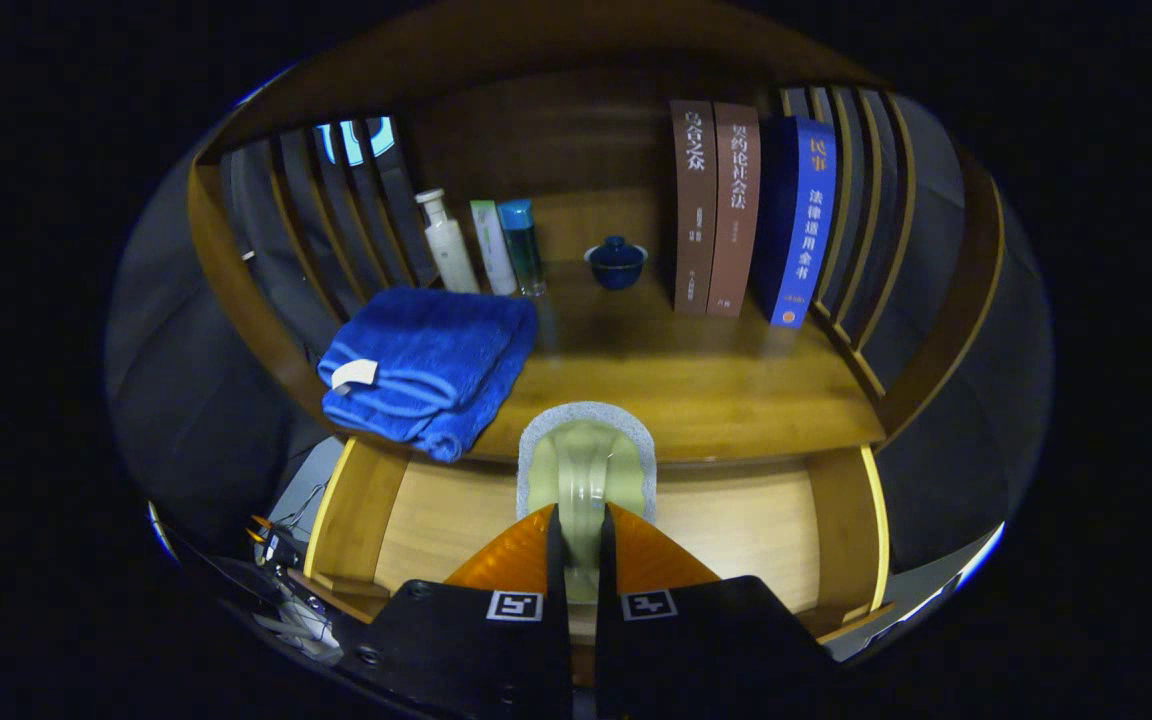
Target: Pull open the drawer, take out the items inside it, and place them on the countertop above the cabinet.
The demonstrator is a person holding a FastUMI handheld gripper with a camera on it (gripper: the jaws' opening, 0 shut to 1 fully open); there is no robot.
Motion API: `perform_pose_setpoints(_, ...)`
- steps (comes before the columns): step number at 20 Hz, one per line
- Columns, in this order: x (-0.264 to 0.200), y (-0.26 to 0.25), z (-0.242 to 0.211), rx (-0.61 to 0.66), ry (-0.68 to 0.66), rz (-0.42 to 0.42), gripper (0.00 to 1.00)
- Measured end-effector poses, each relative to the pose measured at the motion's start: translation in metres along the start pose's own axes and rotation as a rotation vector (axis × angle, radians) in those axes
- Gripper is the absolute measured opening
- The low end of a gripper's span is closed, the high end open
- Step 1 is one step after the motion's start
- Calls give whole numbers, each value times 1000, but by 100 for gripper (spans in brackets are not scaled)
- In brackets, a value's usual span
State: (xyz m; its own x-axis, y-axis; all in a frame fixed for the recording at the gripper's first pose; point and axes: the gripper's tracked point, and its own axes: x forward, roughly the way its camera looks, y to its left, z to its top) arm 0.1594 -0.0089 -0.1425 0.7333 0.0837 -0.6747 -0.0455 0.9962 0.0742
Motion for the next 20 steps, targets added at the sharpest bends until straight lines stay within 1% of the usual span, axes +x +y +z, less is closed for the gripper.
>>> perform_pose_setpoints(3, 24, -1, 35, 4, -11, -1, 14)
perform_pose_setpoints(6, 58, -6, 59, 30, 6, -10, 14)
perform_pose_setpoints(10, 102, -11, 74, 35, 54, -26, 14)
perform_pose_setpoints(12, 111, -10, 84, 34, 41, -32, 14)
perform_pose_setpoints(14, 115, -10, 85, 33, 50, -37, 18)
perform_pose_setpoints(18, 122, -11, 75, 41, 78, -32, 84)
perform_pose_setpoints(19, 114, -12, 76, 48, 67, -29, 100)
perform_pose_setpoints(20, 114, -13, 75, 52, 53, -25, 99)
